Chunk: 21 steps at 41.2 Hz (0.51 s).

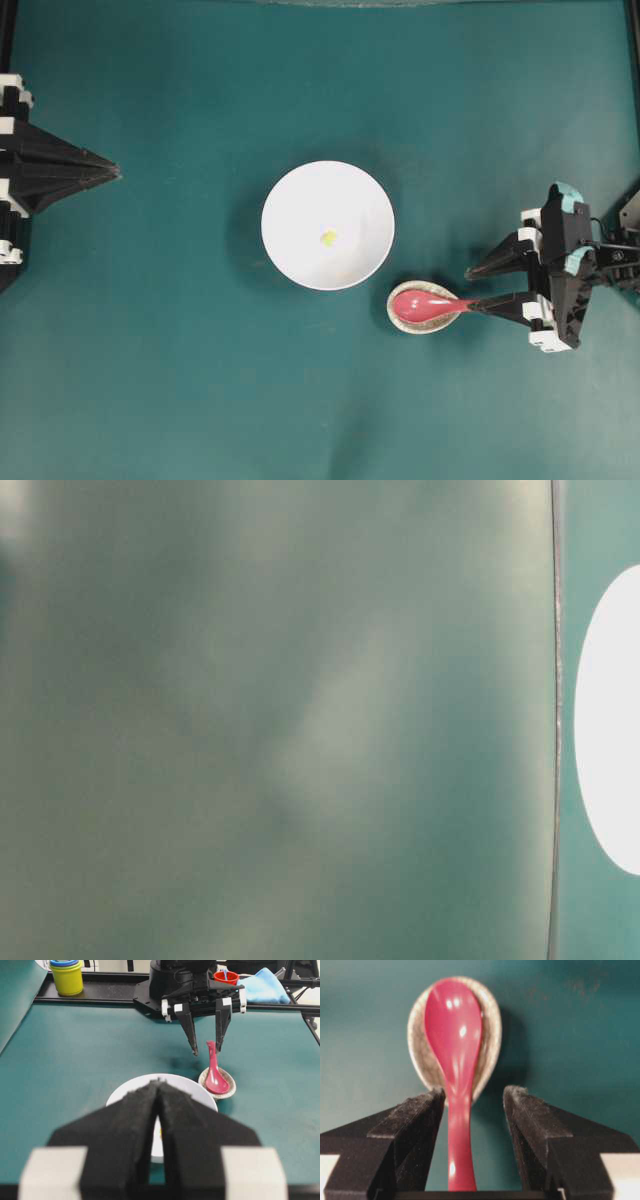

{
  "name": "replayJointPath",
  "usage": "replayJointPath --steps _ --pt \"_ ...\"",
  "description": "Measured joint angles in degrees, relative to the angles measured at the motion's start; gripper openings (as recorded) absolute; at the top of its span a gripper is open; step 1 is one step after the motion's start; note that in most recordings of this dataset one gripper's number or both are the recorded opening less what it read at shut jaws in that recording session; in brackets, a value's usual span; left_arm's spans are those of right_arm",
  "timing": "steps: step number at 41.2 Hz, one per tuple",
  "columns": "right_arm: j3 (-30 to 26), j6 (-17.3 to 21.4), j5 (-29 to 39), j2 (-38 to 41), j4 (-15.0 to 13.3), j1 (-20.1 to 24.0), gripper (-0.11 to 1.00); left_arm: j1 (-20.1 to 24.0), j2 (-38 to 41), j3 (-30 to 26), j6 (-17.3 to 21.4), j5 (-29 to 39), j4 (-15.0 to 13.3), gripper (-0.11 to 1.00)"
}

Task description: Scoop the yellow hexagonal prism block from the bowl with a spoon using the right arm.

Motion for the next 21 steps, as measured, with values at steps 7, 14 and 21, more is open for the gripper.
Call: replayJointPath --steps 7,14,21 --pt "0.0 -0.3 -4.9 0.0 -0.2 0.1 0.56 0.0 0.0 0.0 0.0 0.0 0.0 0.03" --pt "1.0 -1.1 -11.4 1.0 -0.2 1.9 0.56 0.0 -0.4 0.0 0.1 0.0 0.2 0.03" --pt "2.6 -1.2 -18.1 4.7 -0.2 3.5 0.56 0.0 -1.1 0.0 0.1 0.0 0.4 0.03"
